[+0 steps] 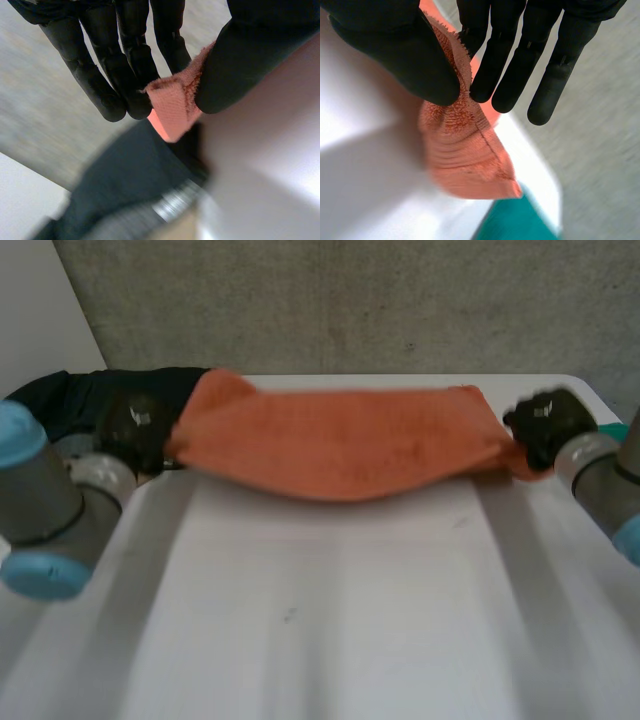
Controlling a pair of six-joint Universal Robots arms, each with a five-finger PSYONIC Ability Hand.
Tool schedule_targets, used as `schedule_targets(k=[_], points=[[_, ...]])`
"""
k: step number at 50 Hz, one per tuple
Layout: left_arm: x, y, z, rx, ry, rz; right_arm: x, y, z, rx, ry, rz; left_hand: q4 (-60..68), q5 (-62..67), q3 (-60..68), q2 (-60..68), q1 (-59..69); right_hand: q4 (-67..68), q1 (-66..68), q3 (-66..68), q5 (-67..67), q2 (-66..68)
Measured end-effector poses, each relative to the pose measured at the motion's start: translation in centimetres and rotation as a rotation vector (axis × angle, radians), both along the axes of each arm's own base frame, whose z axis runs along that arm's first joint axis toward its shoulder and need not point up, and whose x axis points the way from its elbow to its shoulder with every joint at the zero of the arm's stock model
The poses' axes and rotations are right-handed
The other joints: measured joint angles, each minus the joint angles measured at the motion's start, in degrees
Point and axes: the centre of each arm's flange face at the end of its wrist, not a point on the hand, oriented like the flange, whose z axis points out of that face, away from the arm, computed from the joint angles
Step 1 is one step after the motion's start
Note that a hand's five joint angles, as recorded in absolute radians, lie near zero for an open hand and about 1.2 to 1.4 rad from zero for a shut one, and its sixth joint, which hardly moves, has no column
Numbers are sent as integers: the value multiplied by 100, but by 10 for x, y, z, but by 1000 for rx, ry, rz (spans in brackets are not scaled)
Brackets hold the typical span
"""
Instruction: Fold the laundry.
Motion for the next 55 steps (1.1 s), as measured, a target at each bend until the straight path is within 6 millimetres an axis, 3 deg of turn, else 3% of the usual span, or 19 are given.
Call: schedule_targets(k=[3,7,13,18,22,25,30,38,49,50,51,52,53,54,55], points=[[8,28,-24,108,-93,-5,-15,11,-18,126,70,-26,0,0,0,0,0,0,0,0,0,0],[19,68,-34,220,-266,-16,-33,30,-16,251,174,-51,0,1,0,0,0,0,0,0,0,0],[36,130,-18,384,-551,-72,-57,72,5,449,378,-10,0,0,0,0,0,0,108,0,0,0],[37,146,-2,426,-594,-112,-63,82,8,490,502,68,0,0,0,0,0,0,139,0,5,0],[29,134,4,411,-565,-115,-63,65,2,418,547,81,0,0,0,0,0,0,193,0,20,0],[21,114,4,386,-541,-87,-61,45,-3,335,534,52,0,0,0,0,0,0,288,0,31,0],[6,68,-1,318,-499,2,-54,5,-11,160,457,-11,0,0,0,0,0,0,474,0,37,0],[-17,6,-9,233,-428,95,-35,-37,-24,-41,320,-19,0,0,0,0,0,0,498,0,47,0],[-42,-46,-23,113,-382,135,-8,-84,-51,-254,254,10,0,0,0,0,0,0,498,0,47,0],[-44,-50,-24,97,-379,135,-6,-88,-54,-262,255,11,-211,-209,-305,-306,-280,-272,228,-284,-146,-279],[-47,-54,-25,81,-377,133,-3,-91,-58,-266,257,12,-991,-977,-987,-989,-1146,-1476,-878,-1498,-1460,-1524],[-48,-55,-26,76,-376,131,-2,-92,-60,-266,259,11,-1983,-1941,-1953,-2095,-2255,-1585,-1085,-1609,-1575,-1643],[-51,-57,-28,64,-375,127,0,-93,-63,-266,262,11,-2470,-2423,-2429,-2457,-2817,-2697,-2117,-2837,-2736,-2893],[-53,-58,-30,55,-375,122,2,-95,-67,-264,268,9,-3817,-3762,-3736,-3906,-4337,-3800,-3052,-3836,-3909,-3895],[-55,-59,-31,47,-375,118,3,-96,-70,-261,272,7,-4421,-4328,-4321,-4371,-4865,-4600,-3943,-4625,-4689,-4707]])
